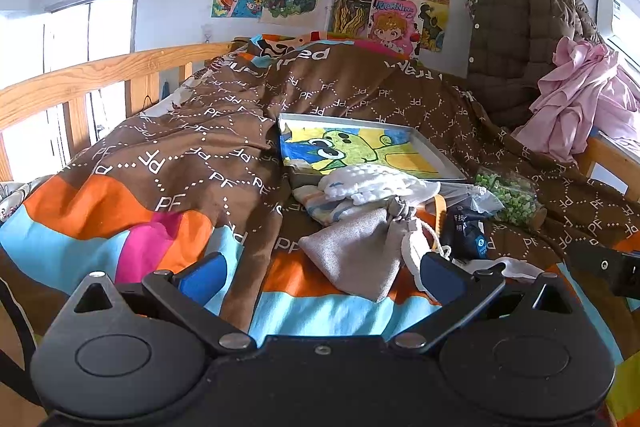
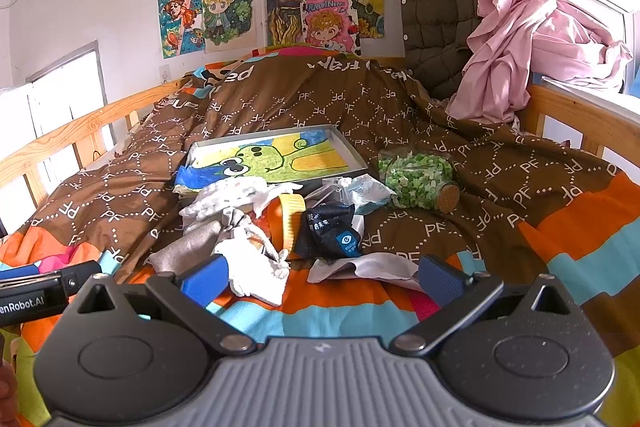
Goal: Organize soft objects
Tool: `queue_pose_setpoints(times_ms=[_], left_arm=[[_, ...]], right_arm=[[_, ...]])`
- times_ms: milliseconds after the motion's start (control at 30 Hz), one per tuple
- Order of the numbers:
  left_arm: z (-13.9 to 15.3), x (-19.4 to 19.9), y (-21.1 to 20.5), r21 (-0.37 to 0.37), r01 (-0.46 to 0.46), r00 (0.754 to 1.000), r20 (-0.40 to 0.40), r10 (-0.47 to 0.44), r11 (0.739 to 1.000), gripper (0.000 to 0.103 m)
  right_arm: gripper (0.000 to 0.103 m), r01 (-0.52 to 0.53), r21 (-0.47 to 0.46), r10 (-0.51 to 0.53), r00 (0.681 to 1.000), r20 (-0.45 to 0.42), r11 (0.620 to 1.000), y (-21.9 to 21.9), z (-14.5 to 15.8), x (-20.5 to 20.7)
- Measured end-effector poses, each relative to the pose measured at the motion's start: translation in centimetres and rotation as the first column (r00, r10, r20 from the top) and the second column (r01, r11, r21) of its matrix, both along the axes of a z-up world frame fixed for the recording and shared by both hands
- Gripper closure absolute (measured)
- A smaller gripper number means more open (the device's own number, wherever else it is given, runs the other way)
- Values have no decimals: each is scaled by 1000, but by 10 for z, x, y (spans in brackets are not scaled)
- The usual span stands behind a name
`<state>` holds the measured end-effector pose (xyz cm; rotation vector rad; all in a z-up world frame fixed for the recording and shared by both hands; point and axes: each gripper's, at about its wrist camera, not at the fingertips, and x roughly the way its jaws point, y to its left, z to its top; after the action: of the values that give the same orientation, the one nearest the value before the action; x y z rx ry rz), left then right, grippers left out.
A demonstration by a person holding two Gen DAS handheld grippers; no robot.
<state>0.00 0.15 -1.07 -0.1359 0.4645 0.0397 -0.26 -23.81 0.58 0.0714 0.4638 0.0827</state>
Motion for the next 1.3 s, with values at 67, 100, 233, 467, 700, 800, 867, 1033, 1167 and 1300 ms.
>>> queue_pose_setpoints(times_ms=[67, 100, 233, 467, 700, 800, 867, 1033, 1167, 1300], left_arm=[[1, 0, 0, -1, 1, 1000, 0, -1, 1000, 1], [0, 0, 1, -2, 1, 1000, 0, -1, 1000, 1], [0, 0, 1, -1, 1, 1000, -1, -1, 1000, 1], [0, 0, 1, -1, 1, 1000, -1, -1, 1000, 1], [-2, 2, 4, 10, 4, 1000, 3, -4, 1000, 1], [0, 8, 9, 36, 35, 999, -7, -34, 999, 1], [5, 12, 11, 65, 66, 998, -14, -65, 996, 1], [22, 29, 22, 156, 193, 981, -50, -187, 969, 1], [38, 39, 34, 237, 272, 962, -78, -261, 933, 1], [52, 55, 40, 275, 413, 909, -175, -377, 868, 1]], right_arm=[[0, 0, 0, 0, 1000, -1, 1000, 0, 0, 0], [0, 0, 0, 0, 1000, 0, 1000, 0, 0, 0], [0, 0, 0, 0, 1000, 0, 1000, 0, 0, 0], [0, 0, 1, 0, 1000, -1, 1000, 1, 0, 0], [0, -7, -12, 7, 1000, -2, 1000, 5, -2, 1], [0, -16, -30, 16, 1000, -9, 999, 8, -3, 6], [0, -32, -50, 31, 999, -20, 998, 10, -4, 10], [0, -102, -103, 99, 995, -32, 989, 14, -10, 20], [0, -183, -172, 179, 983, -42, 968, 21, -12, 34], [0, -261, -207, 252, 965, -69, 943, 30, -16, 58]])
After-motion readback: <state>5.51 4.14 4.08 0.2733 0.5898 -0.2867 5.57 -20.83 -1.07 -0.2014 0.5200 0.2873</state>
